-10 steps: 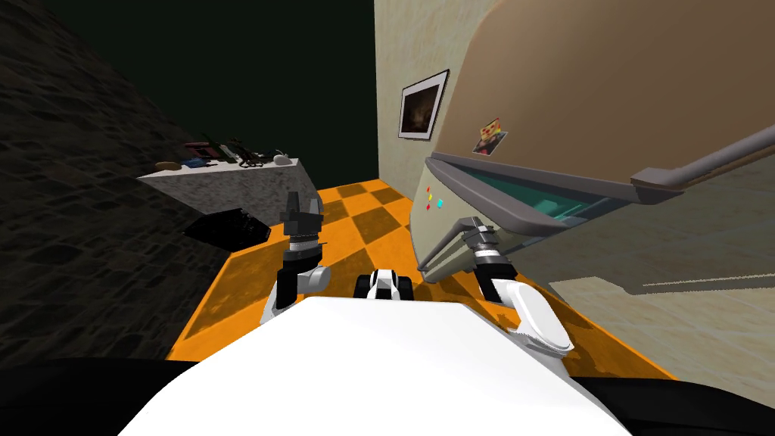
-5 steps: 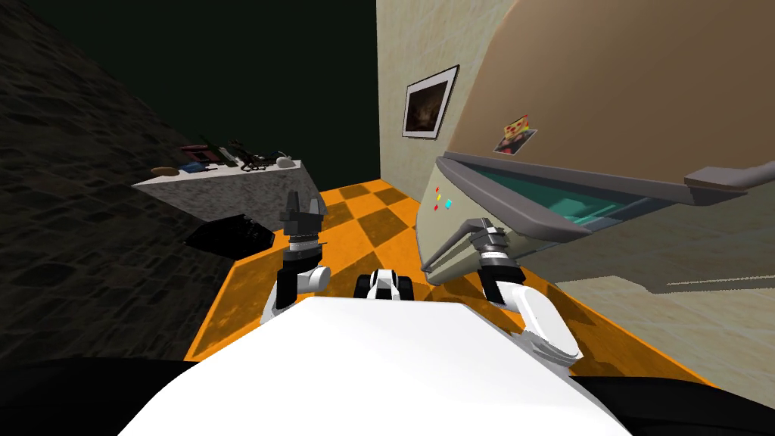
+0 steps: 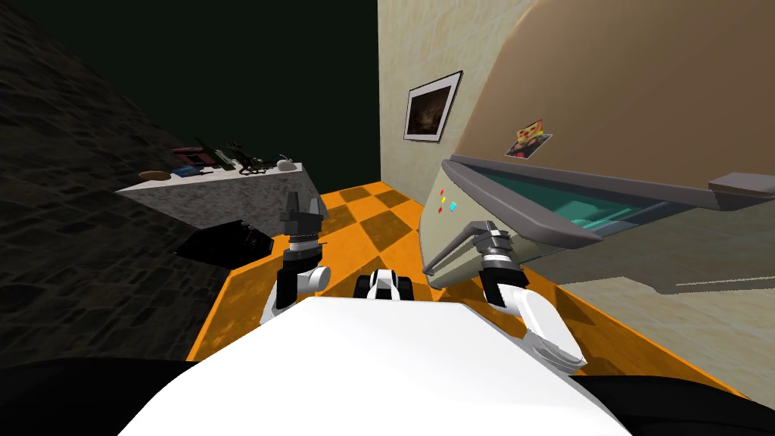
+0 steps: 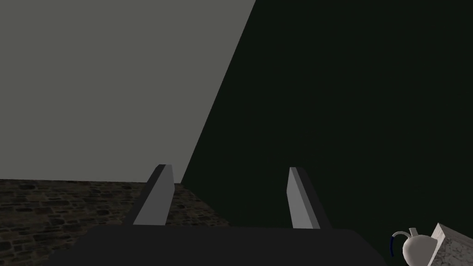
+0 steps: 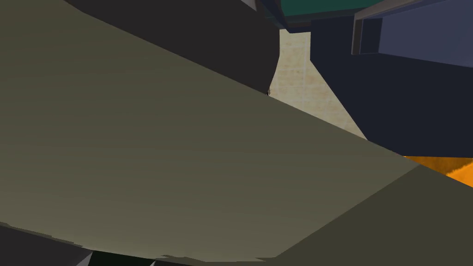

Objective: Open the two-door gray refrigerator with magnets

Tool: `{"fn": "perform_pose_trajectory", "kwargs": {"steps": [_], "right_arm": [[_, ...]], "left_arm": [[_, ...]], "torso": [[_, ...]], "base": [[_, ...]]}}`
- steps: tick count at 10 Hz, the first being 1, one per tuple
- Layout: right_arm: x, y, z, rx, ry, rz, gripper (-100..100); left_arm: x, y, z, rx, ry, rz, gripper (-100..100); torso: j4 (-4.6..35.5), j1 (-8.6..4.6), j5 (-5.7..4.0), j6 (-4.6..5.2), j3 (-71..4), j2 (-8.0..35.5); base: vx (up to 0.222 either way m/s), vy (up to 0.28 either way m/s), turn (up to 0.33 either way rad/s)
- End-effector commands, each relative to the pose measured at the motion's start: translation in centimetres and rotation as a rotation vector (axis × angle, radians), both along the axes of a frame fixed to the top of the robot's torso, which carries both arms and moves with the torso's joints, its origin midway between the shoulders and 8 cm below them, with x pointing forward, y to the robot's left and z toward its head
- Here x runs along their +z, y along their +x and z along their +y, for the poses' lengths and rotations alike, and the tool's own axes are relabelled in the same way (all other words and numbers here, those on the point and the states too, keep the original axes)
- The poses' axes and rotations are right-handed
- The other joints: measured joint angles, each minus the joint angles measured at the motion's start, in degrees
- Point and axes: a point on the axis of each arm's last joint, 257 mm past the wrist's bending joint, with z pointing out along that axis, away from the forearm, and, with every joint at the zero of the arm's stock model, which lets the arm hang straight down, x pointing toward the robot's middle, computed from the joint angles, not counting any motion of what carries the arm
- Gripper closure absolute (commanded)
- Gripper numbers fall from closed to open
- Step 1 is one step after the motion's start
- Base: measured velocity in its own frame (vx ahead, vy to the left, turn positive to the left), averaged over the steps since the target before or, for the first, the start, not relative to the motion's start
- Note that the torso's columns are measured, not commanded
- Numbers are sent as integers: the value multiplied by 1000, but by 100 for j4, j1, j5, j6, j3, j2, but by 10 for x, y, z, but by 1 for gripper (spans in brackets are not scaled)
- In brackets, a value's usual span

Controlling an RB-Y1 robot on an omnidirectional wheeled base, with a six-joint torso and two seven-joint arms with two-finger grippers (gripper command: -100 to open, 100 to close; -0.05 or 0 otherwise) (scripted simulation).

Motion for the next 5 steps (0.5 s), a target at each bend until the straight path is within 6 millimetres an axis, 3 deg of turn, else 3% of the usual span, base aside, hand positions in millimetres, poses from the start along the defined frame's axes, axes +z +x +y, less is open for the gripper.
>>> {"fn": "perform_pose_trajectory", "kwargs": {"steps": [1, 5], "right_arm": [[6, -7, -12, -50, -4, -12, 100], [8, -17, -27, -116, -5, -17, 100]], "left_arm": [[0, 0, 0, 0, 0, 0, 0], [0, 0, 0, 0, 0, 0, 0]], "torso": [[-1, -2, 3, -8, -7, -5], [13, -24, 11, 0, 0, 12]], "base": [[138, 287, -35], [141, 264, -38]]}}
